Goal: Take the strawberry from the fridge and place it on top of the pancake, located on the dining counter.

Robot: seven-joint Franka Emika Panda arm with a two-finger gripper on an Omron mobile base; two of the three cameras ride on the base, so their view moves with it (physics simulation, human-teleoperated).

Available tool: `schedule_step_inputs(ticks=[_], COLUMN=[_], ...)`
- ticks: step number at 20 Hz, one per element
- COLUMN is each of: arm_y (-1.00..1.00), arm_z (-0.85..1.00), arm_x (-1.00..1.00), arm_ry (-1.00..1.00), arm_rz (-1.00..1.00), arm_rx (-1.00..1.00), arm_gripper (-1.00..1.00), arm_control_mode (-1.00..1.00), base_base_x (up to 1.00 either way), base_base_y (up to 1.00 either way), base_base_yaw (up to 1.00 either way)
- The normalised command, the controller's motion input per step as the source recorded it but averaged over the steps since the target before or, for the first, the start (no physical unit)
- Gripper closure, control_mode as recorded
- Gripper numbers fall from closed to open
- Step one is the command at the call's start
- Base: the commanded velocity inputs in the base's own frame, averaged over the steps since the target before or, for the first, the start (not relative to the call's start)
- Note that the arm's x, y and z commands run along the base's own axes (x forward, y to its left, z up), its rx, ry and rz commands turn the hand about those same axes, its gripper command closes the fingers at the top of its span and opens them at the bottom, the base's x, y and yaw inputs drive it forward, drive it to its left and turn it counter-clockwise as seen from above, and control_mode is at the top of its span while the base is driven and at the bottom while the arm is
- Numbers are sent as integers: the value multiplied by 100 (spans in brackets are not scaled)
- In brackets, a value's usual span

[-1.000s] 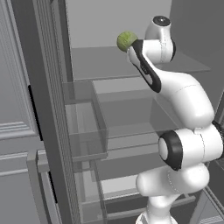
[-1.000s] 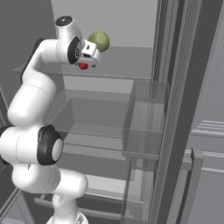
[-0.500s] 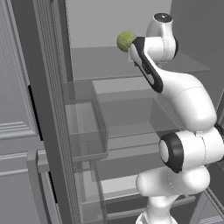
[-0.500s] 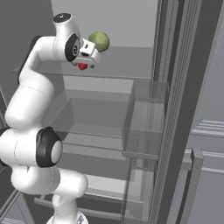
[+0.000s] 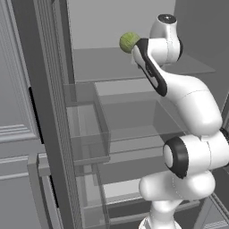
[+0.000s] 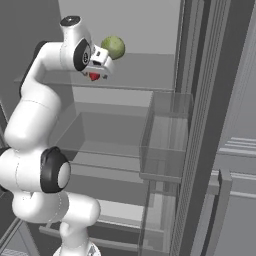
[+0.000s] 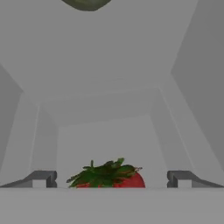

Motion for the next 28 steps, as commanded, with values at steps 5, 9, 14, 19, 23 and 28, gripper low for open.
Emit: schedule_step_inputs(ticks=[5, 9, 14, 19, 23, 28], arm_y=[0, 0, 0, -1, 0, -1], arm_z=[-13, -6, 0, 11, 30, 8], arm_x=[-17, -10, -2, -77, -100, -100], arm_ry=[1, 0, -1, -24, -26, -6], arm_rz=[-2, -1, 0, 0, 0, 0], arm_rx=[0, 0, 0, 3, 2, 3], arm_gripper=[100, 100, 100, 100, 100, 100], arm_control_mode=[-100, -100, -100, -100, -100, -100], base_base_x=[0, 0, 0, 0, 0, 0], base_base_y=[0, 0, 0, 0, 0, 0], base_base_yaw=[0, 0, 0, 0, 0, 0])
